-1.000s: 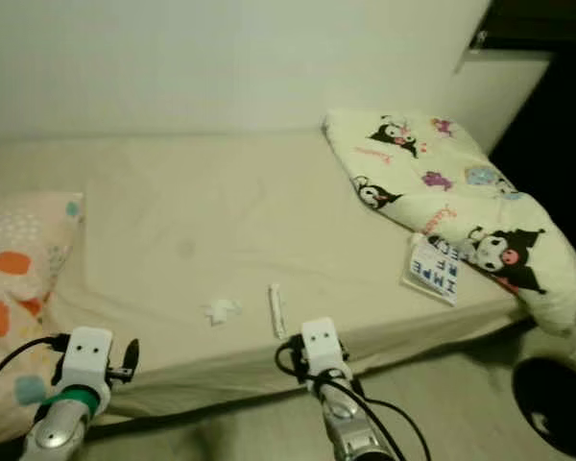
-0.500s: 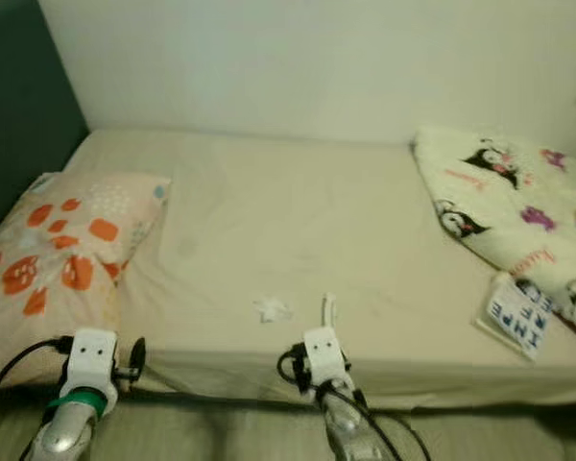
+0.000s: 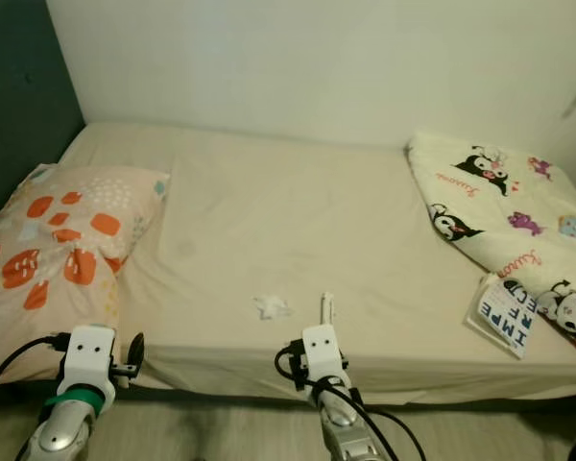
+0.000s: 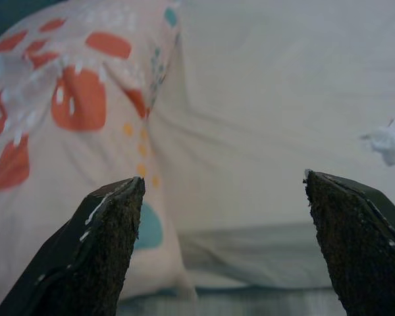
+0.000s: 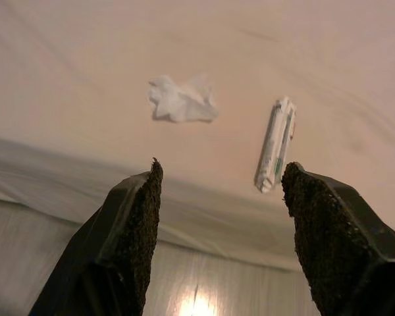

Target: Clean up the room

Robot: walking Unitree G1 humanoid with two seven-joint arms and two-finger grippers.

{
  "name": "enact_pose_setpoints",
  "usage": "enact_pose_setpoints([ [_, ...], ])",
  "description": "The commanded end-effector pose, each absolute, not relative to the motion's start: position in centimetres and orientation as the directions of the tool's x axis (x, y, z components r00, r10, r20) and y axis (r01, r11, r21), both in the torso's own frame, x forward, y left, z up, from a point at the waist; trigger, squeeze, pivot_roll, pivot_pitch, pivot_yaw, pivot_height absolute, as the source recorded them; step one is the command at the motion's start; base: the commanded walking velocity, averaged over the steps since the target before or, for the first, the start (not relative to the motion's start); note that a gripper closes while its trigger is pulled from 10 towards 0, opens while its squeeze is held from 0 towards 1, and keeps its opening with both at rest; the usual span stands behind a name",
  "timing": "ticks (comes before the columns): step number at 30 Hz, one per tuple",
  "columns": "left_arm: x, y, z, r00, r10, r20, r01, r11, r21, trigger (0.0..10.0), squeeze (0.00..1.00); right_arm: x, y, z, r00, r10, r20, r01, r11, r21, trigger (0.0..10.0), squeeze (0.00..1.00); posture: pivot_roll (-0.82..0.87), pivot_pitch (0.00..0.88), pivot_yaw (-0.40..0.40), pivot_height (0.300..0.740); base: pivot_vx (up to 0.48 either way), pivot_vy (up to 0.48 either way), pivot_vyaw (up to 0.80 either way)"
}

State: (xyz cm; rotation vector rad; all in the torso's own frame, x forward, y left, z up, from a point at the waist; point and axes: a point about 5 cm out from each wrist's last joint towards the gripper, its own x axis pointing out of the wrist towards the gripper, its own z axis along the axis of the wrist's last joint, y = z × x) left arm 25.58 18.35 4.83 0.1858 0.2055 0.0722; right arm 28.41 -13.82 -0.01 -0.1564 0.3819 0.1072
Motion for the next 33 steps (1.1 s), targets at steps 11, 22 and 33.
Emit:
enact_pose_setpoints([
  [11, 26.8, 17.7, 5.6, 0.981, 0.065, -0.183, -0.032, 0.984, 0.177, 10.0, 0.0, 28.2, -14.4, -0.4, 0.912, 0.048, -0.407, -0.104, 0.988, -0.116, 10.0, 0.0, 0.09, 0.0, -0.019, 0.74, 0.0, 0.0, 0.0],
  [22, 27.5, 17.5, 6.1, 0.984, 0.049, -0.171, -0.019, 0.985, 0.173, 10.0, 0.0, 28.4, -14.0, -0.2, 0.912, 0.058, -0.405, -0.128, 0.981, -0.149, 10.0, 0.0, 0.09, 0.0, -0.014, 0.74, 0.206, 0.0, 0.07],
  [33, 27.3, 17.4, 5.8, 0.981, 0.053, -0.187, -0.024, 0.987, 0.157, 10.0, 0.0, 28.3, -14.5, -0.4, 0.911, 0.036, -0.412, -0.091, 0.989, -0.116, 10.0, 0.0, 0.09, 0.003, -0.014, 0.74, 0.351, 0.0, 0.36],
])
